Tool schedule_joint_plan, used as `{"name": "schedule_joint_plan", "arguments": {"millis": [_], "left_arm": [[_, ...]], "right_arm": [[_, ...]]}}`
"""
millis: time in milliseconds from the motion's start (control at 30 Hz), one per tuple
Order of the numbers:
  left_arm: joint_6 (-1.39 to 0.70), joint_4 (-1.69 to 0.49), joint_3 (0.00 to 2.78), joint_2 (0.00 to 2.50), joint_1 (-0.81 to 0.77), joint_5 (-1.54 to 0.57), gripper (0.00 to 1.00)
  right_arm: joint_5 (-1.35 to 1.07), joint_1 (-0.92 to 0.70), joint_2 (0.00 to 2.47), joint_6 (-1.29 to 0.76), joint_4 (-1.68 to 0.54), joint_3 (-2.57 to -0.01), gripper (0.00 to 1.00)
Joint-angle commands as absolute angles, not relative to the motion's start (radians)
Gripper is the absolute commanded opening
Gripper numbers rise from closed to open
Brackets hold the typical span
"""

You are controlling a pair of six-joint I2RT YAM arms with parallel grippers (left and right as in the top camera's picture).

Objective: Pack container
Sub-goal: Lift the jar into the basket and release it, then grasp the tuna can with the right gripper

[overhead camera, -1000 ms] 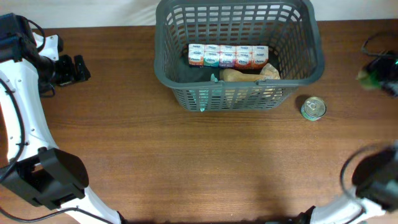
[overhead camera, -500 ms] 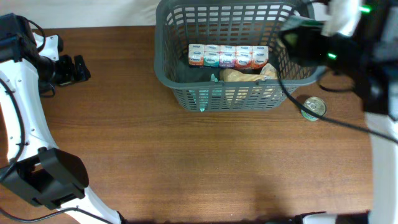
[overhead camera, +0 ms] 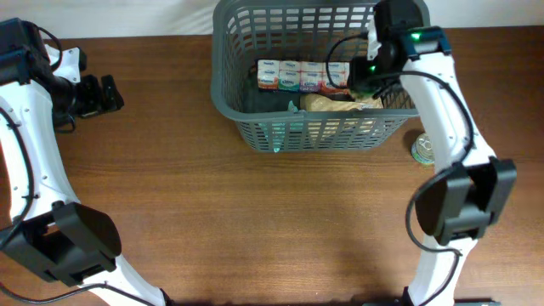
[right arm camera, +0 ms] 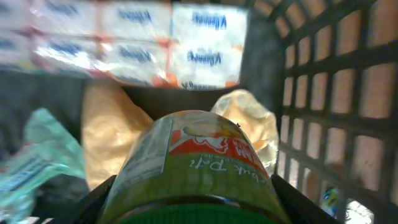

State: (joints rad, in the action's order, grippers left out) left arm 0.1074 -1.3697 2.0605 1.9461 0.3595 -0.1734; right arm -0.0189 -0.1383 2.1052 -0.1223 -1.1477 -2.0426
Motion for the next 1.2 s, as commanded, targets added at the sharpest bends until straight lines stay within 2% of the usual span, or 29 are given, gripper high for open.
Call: {"name": "schedule_joint_plan", "arguments": {"millis": [0, 67, 167, 333, 567, 667, 767, 933, 1167], "left_arm": [[0.098, -1.37, 2.057, 1.951, 0.363, -0.187, 0.99], [0.098, -1.37, 2.057, 1.951, 0.363, -0.187, 0.99], [0.098, -1.37, 2.057, 1.951, 0.363, -0.187, 0.99], [0.098, -1.37, 2.057, 1.951, 0.363, -0.187, 0.99], [0.098, -1.37, 2.057, 1.951, 0.363, -0.187, 0.99], [0.098, -1.37, 2.057, 1.951, 0.363, -0.187, 0.99], [0.098, -1.37, 2.057, 1.951, 0.363, -0.187, 0.99], [0.098, -1.37, 2.057, 1.951, 0.363, -0.187, 0.99], [0.098, -1.37, 2.057, 1.951, 0.363, -0.187, 0.99]], "right_arm": [[-0.01, -0.143, 2.097, -0.131, -1.154, -2.053, 0.7], [-0.011, -0.129, 2.051, -0.123, -1.177, -2.099, 0.85], [-0.015, -0.11, 1.991, -0.123, -1.237, -2.228, 0.95], [0.082, -0.044, 1.881, -0.124, -1.409, -2.53, 0.93], [0.041, 0.351, 1.785, -0.246, -1.418, -2.54, 0.94], [-0.101, 0.556, 1.824, -0.253, -1.376, -2.403, 0.94], [-0.196, 0.628, 1.862, -0.279, -1.311, -2.223, 0.91], [-0.136, 0.575, 1.926, -0.29, -1.135, -1.851, 0.89], [0.001, 0.461, 1.984, -0.298, -0.978, -1.614, 0.88]]}}
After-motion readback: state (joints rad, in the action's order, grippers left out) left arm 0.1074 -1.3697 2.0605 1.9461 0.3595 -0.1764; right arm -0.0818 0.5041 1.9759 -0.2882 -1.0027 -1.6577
